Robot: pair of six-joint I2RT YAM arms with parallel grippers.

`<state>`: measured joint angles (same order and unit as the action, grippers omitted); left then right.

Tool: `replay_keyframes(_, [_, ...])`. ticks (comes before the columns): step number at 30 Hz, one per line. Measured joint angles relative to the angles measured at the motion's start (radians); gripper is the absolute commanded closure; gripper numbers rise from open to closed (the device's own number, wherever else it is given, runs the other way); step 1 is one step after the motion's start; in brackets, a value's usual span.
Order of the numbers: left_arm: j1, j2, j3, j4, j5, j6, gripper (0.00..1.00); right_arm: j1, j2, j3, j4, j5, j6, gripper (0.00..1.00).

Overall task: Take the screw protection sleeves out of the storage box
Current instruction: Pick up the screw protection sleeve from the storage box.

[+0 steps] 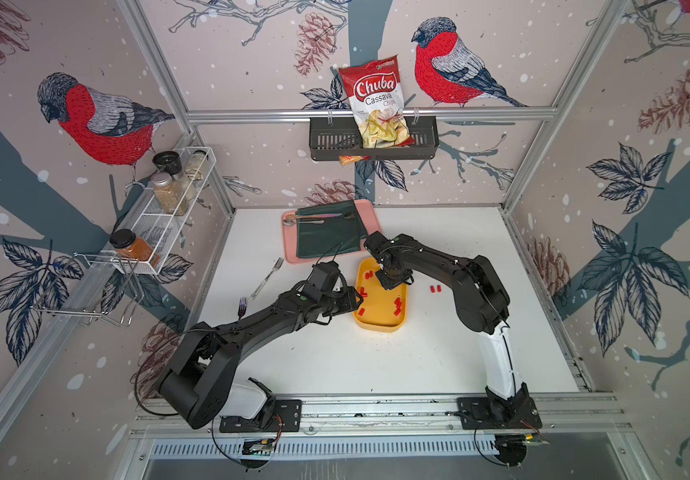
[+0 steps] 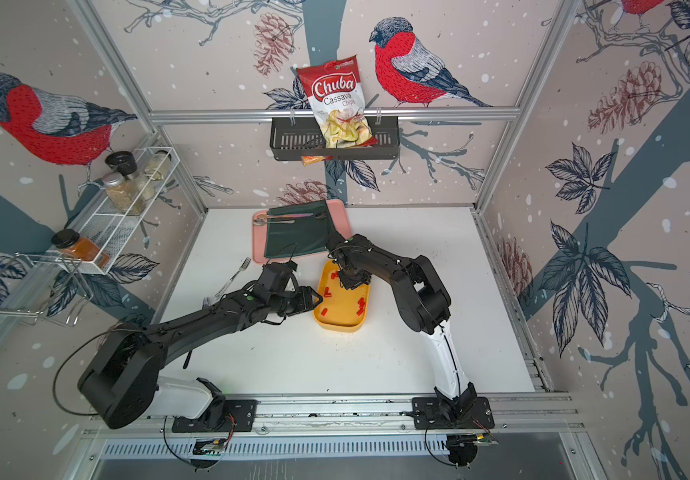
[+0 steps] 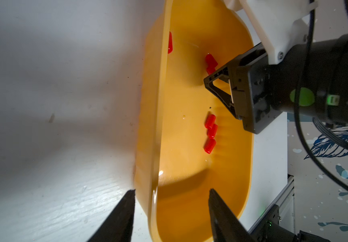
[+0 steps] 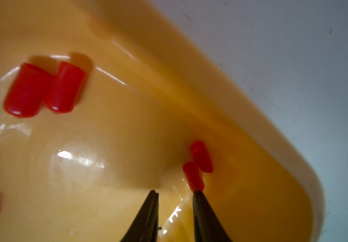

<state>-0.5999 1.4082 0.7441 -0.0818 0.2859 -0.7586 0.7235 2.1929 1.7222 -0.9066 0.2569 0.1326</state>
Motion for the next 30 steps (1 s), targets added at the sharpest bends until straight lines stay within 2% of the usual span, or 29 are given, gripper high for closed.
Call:
replay_keyframes(9, [0.000,0.010,0.001,-0.008,-0.003,0.000,0.49,-0.012,0.003,0.002,0.005,0.021,0.000,0.69])
replay_keyframes(18, [-0.001,0.002,-0.004,-0.013,-0.025,-0.001,0.50,-0.016,0.016,0.010,0.001,0.053,0.002,0.75])
replay_keyframes(23, [-0.002,-0.006,-0.012,-0.014,-0.028,-0.004,0.51,-0.017,0.030,0.006,0.000,0.076,0.006,0.81])
replay_keyframes(30, [-0.002,-0.014,-0.021,-0.014,-0.030,-0.012,0.57,-0.016,0.037,0.006,0.005,0.100,0.023,0.95])
